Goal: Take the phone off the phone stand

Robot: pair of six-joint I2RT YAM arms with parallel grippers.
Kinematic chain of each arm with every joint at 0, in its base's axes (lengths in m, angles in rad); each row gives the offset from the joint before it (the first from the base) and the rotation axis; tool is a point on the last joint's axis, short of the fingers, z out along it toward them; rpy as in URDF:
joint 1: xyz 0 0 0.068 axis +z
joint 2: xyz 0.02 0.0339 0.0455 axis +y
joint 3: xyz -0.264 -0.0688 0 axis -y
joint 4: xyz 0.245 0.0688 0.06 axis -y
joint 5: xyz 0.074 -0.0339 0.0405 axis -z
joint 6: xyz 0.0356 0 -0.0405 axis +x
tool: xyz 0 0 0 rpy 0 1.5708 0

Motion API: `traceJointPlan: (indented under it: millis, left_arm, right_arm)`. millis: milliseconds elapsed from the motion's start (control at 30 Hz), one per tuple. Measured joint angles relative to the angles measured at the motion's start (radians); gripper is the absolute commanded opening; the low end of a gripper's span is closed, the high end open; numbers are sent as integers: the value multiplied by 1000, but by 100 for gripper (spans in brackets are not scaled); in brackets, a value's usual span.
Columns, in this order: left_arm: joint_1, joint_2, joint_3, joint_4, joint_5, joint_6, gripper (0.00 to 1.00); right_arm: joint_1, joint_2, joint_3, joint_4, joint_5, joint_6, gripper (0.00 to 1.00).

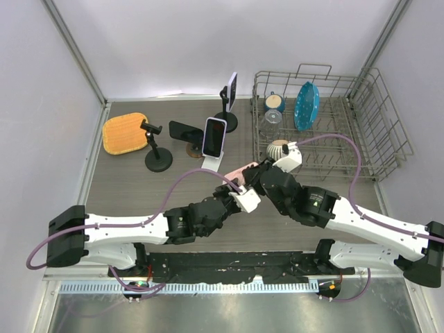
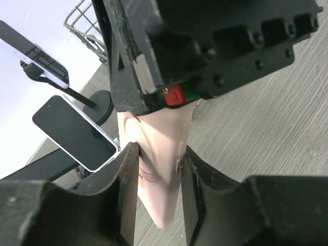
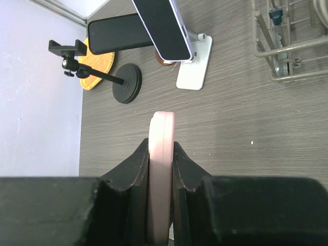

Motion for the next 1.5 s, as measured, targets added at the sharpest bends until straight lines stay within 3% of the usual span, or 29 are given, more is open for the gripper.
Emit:
traceJointPlan:
  millis: [67,167,200,400,500,767,1000,1100,1300,1500]
  left_arm:
    - [-6,8,0,1,-12,4,19]
    - [-18,28,1,0,-29,14,4]
    - [-20,35,1,-3,-34,15,0]
    - [-30,53,6,-11,-42,-16,0]
    - [-25,53,13,-21,-42,-66,0]
    - [-19,54,16,-101,-29,-203,0]
    - [7,61,46,-190,48,-409,0]
    - [63,60,57,-220,140,-569,0]
    - [196,61,23,-238,318,-931,0]
    - [203,136,-17,-185,408,-1205,0]
  right_arm:
    - [-1,-7,-13,1,5,19,1]
    - [-7,-9,-33,7,12,57,10]
    - [-8,-11,-41,10,14,69,19]
    - [-9,-72,-123,56,20,127,56]
    - [-4,-140,-155,78,37,132,66]
    - [-1,-299,-164,108,155,92,75]
    - [-1,-367,-145,33,261,-72,81]
    - [-1,-392,-134,6,296,-182,88]
    - [-1,-457,-129,-44,347,-370,89]
    - [-1,-546,-138,-58,376,-476,89]
